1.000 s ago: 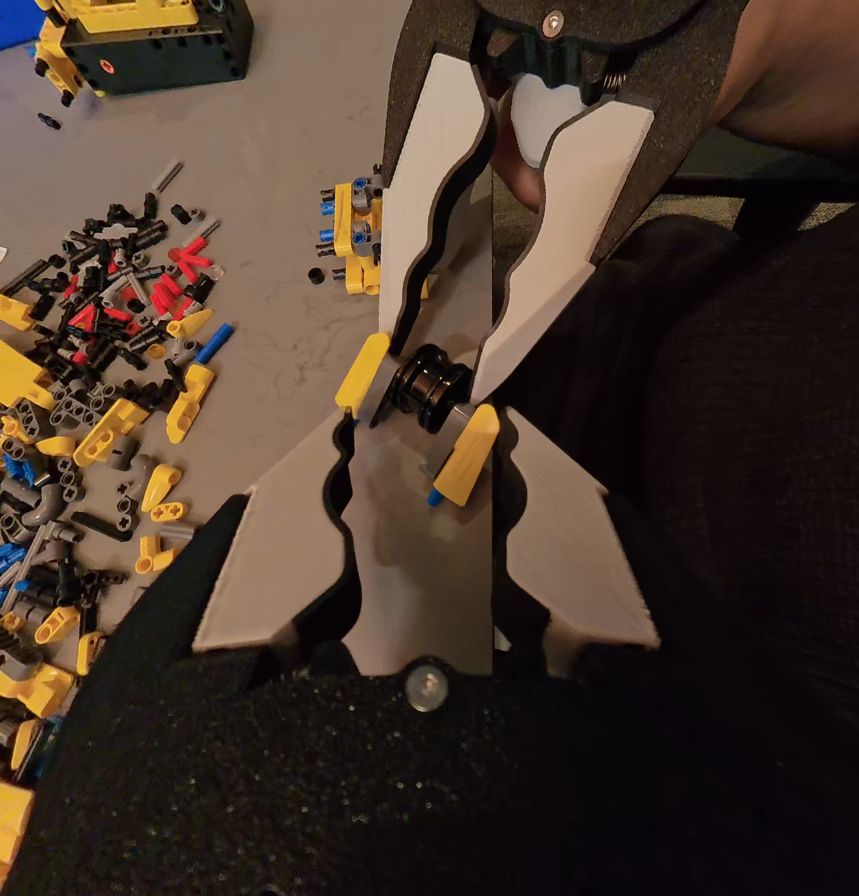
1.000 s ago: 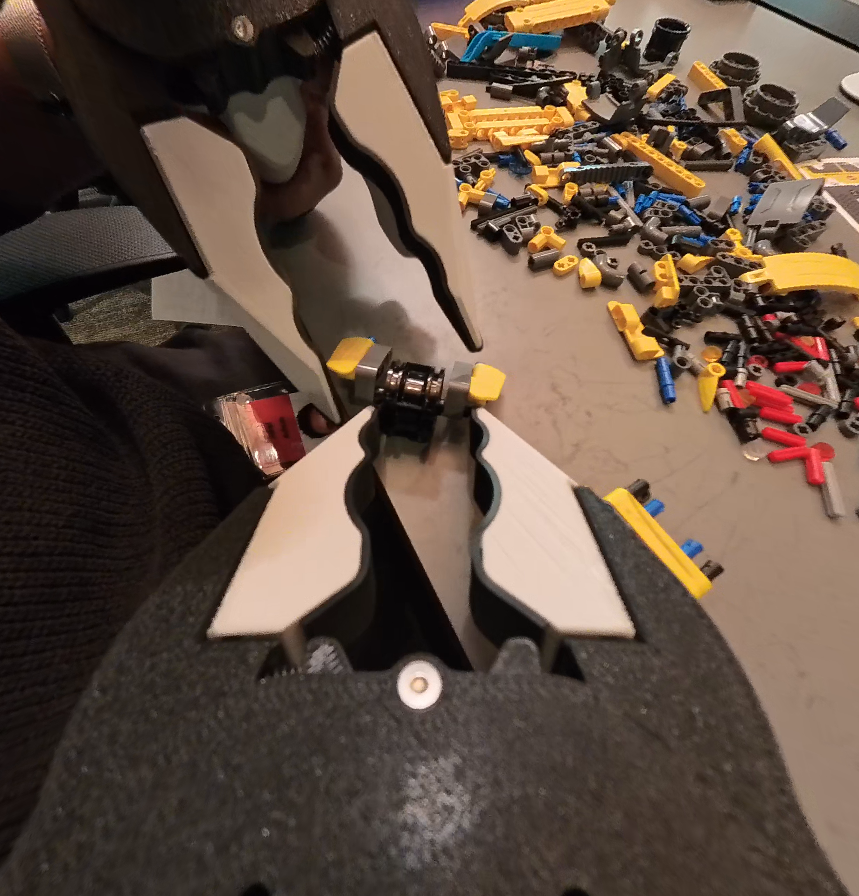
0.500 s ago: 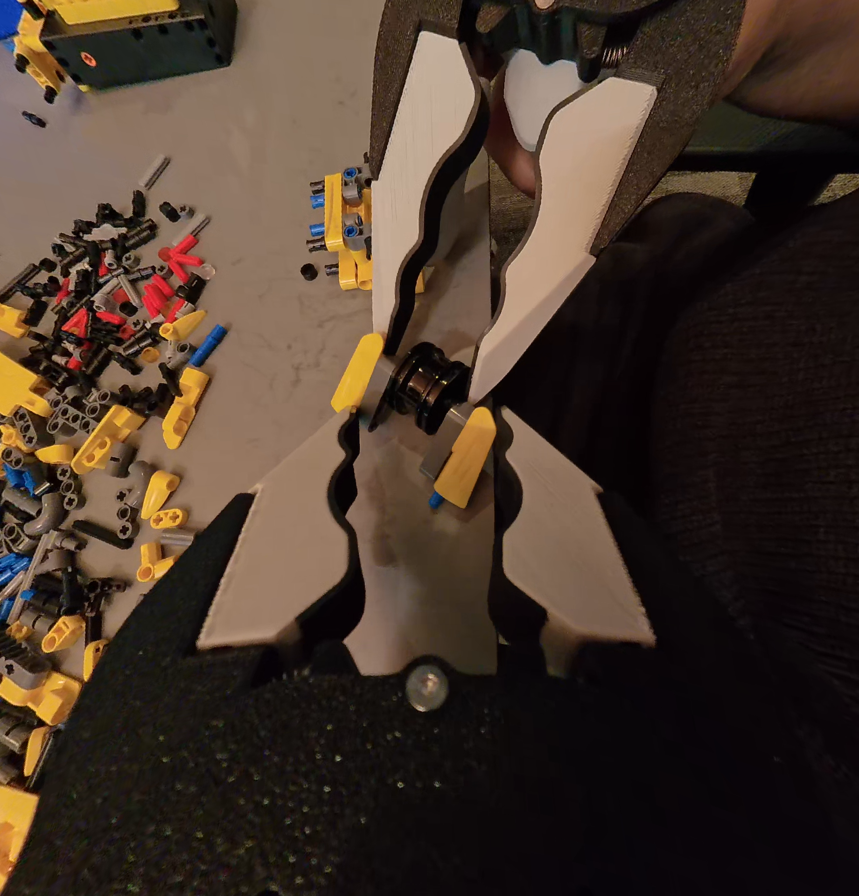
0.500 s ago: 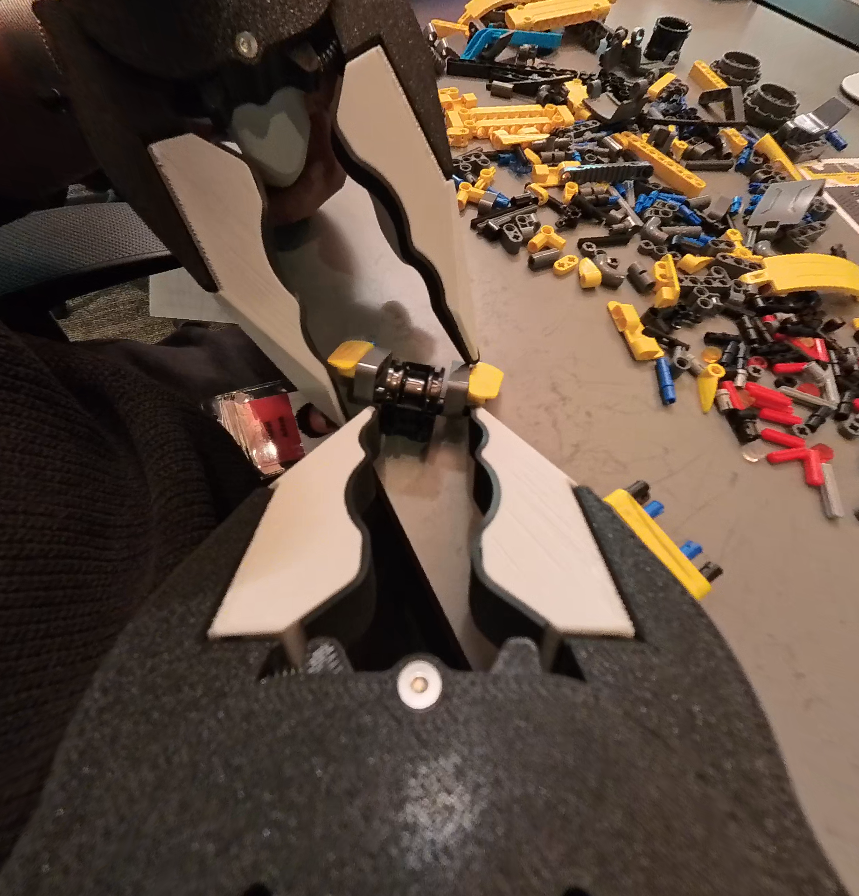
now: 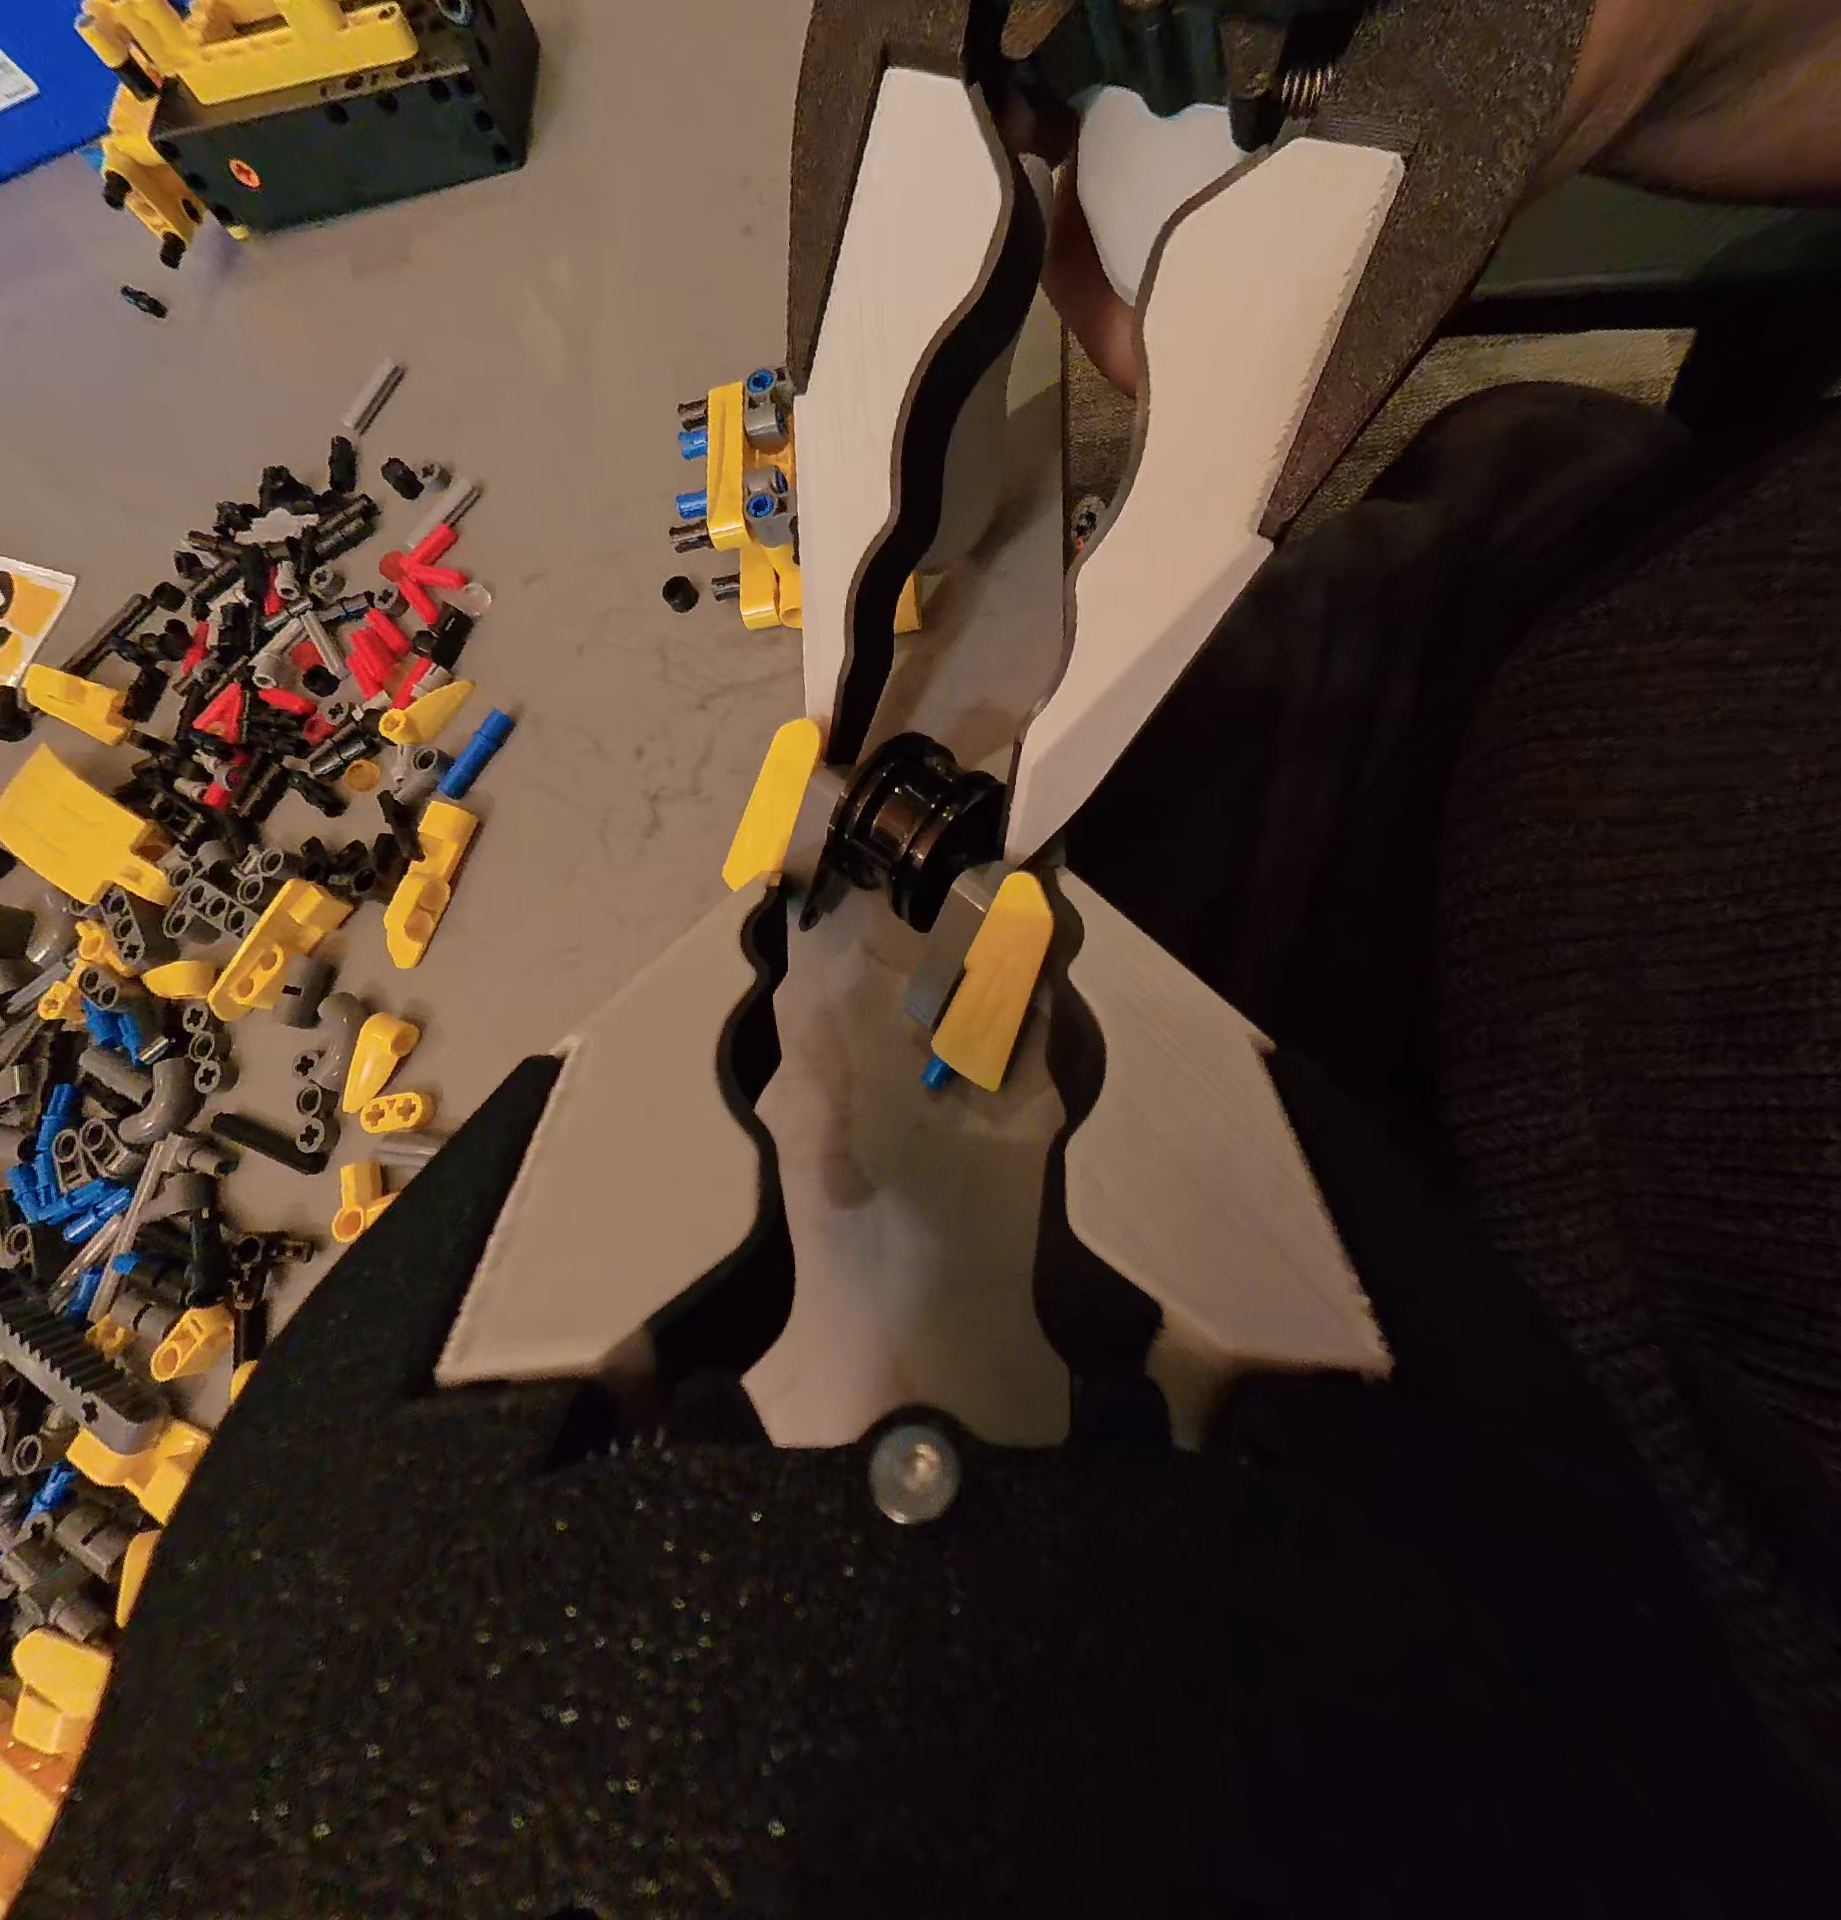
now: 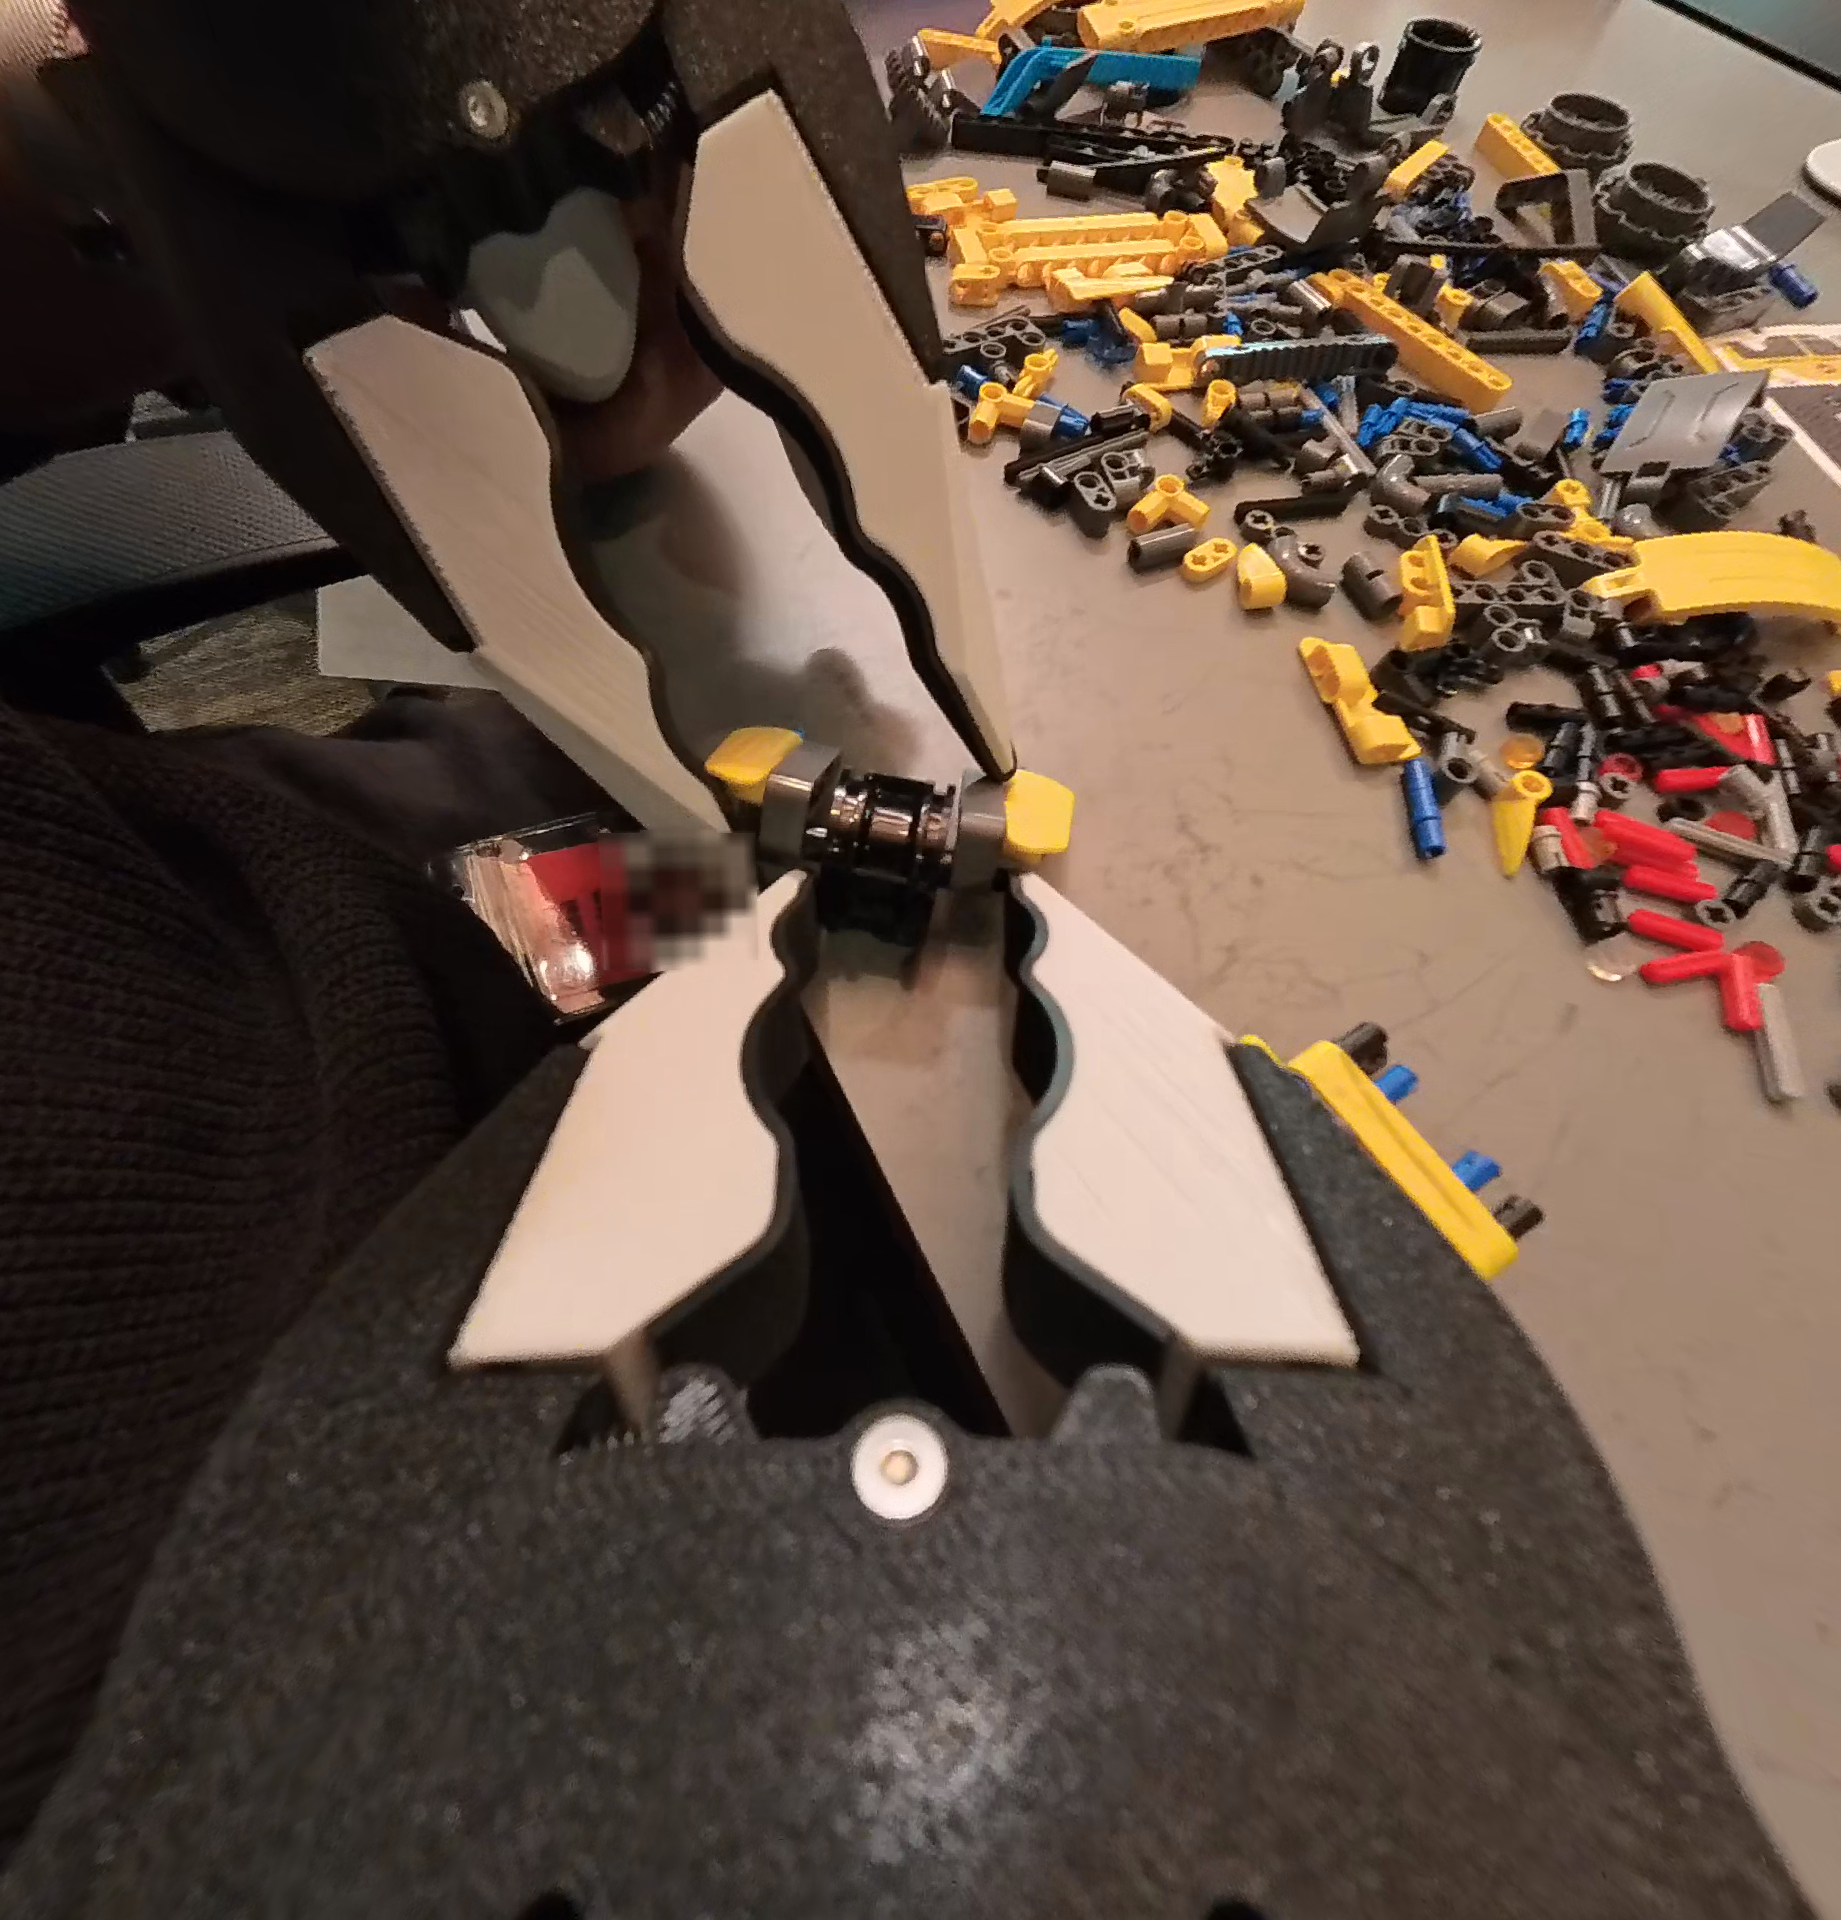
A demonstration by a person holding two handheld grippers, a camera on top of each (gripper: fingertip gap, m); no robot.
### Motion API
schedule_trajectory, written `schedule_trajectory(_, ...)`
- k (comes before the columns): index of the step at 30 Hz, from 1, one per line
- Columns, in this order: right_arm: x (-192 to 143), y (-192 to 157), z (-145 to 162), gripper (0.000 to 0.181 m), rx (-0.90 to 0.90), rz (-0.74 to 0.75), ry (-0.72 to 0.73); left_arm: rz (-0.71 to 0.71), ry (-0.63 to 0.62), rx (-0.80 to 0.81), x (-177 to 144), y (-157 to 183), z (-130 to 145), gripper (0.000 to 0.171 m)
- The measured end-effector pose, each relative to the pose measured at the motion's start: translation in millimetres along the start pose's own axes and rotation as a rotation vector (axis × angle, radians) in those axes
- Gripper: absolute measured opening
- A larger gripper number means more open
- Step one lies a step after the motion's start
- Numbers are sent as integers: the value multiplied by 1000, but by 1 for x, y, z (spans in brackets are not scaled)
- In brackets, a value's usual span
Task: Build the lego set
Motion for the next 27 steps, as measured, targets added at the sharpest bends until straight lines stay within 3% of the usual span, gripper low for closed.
schedule_trajectory(27,0,-1,-1,32,-31,11,-22,-20,-5,3,1,1,0,47)
Point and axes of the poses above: each gripper's, where its closed fingertips meet, x out along the fingers, z out of its underside, y = z × x across the jaws, the point moved 6 cm from there along -x, back along the fingers, and after that the axes turned 12 degrees about -x, right-handed, at the moved point
